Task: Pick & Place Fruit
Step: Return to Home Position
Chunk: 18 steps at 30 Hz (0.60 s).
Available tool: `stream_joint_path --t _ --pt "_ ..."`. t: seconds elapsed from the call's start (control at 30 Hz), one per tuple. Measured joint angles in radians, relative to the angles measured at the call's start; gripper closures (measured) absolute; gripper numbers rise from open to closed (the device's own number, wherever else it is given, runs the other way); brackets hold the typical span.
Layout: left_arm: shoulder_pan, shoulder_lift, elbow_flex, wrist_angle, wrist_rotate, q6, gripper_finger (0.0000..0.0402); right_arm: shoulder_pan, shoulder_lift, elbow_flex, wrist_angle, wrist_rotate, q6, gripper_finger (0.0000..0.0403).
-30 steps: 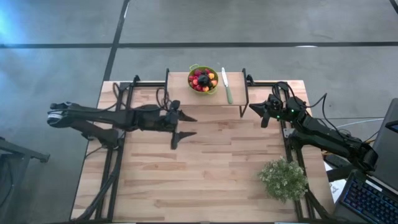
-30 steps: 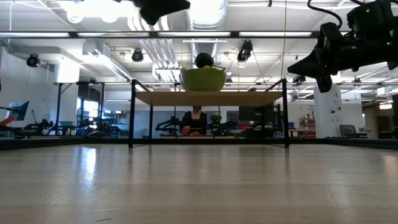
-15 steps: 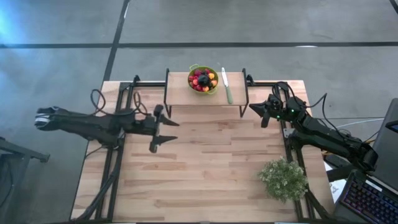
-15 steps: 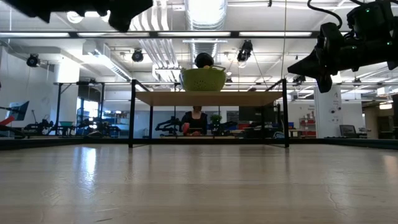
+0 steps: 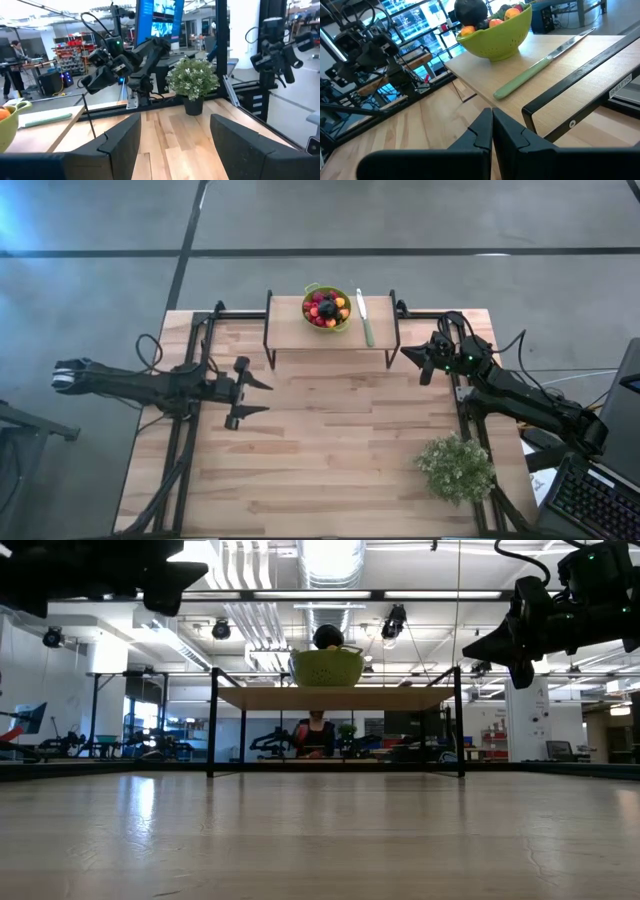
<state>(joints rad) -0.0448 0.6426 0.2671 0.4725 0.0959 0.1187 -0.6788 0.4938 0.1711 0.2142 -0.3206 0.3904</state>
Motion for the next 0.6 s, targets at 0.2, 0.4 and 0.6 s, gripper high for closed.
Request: stream_joint_path --t 0.2,0.4,0.6 --pt "0.000 -0.079 -0.067 -0.001 0.019 -0.010 0.0158 0.000 0.001 0.000 0.000 0.000 0.000 0.0394" --pt "0.000 -0.186 -0.133 -0.056 0.020 -0.037 0.0158 0.000 0.001 0.000 0.000 0.000 0.000 0.0394" --pt "0.000 -0.268 -0.162 -0.103 0.020 -0.029 0.0158 0.000 0.001 0.000 0.000 0.000 0.000 0.0394"
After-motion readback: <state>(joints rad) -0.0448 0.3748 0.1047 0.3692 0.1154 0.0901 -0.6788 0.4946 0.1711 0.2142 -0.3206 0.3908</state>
